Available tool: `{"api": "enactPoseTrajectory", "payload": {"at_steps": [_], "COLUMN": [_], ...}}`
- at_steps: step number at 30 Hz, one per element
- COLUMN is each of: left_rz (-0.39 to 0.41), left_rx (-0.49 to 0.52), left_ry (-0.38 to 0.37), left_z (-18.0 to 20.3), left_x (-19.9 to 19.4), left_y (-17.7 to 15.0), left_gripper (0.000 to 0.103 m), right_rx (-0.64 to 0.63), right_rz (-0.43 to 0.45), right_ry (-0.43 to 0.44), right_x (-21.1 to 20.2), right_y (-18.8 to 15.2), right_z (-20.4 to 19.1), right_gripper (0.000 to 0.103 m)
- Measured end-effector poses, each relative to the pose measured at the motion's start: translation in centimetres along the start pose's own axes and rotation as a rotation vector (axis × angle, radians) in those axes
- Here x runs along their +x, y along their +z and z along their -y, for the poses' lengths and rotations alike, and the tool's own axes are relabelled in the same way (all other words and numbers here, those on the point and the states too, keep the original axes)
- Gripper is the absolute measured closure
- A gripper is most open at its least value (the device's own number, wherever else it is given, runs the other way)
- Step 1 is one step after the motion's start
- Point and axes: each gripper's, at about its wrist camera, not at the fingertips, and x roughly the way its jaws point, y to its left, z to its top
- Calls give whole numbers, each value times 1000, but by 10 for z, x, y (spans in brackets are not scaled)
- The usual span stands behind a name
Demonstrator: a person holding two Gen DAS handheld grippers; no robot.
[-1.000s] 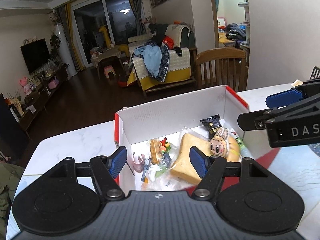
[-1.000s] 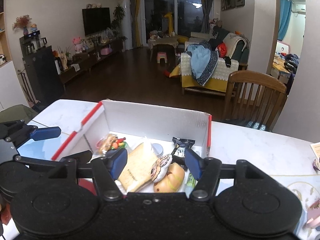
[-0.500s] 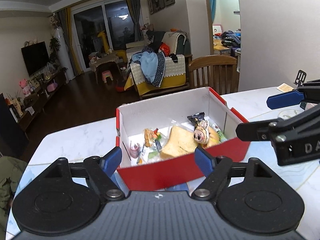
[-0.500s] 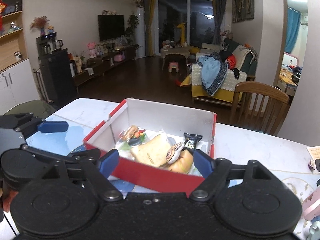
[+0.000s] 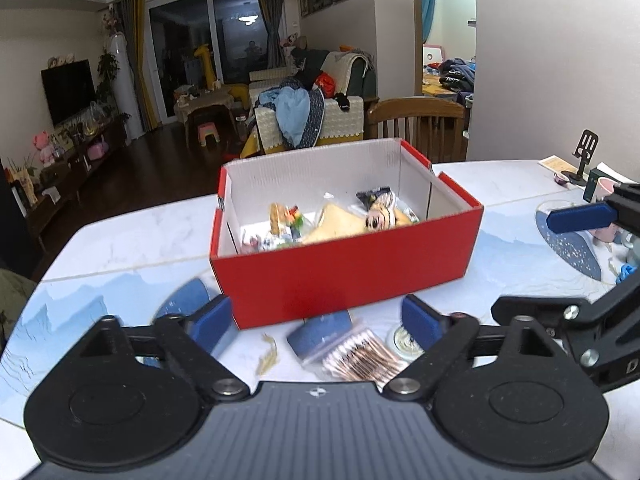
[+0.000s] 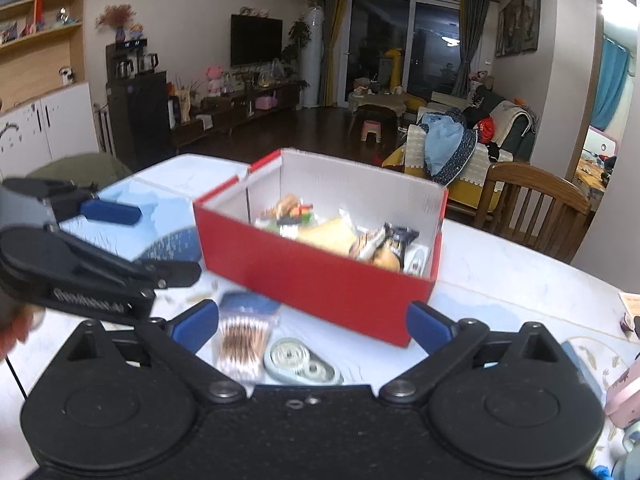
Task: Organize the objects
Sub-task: 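Move both tools back from the box toward the cotton swabs and tape dispenser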
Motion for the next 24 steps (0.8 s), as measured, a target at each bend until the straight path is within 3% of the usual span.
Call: {"api": "enactPoseTrajectory", "payload": {"at_steps": [8, 18, 24], "left_rz": [-12, -122, -187], "left_rx": [-37, -88, -106], "left_ry": [32, 51, 61], "left_z": [13, 28, 36], "left_x": [10, 55, 86], "left_y": [-20, -34, -37], "left_gripper": [0, 0, 0], "right_rx": [-31, -92, -61], "right_rz": [-10, -42, -55], "right_ry": [10, 33, 38], "right_x": [15, 42, 55], "right_y": [-34, -67, -74], "right_z": [3, 11, 23], "right_gripper": [3, 3, 3]}}
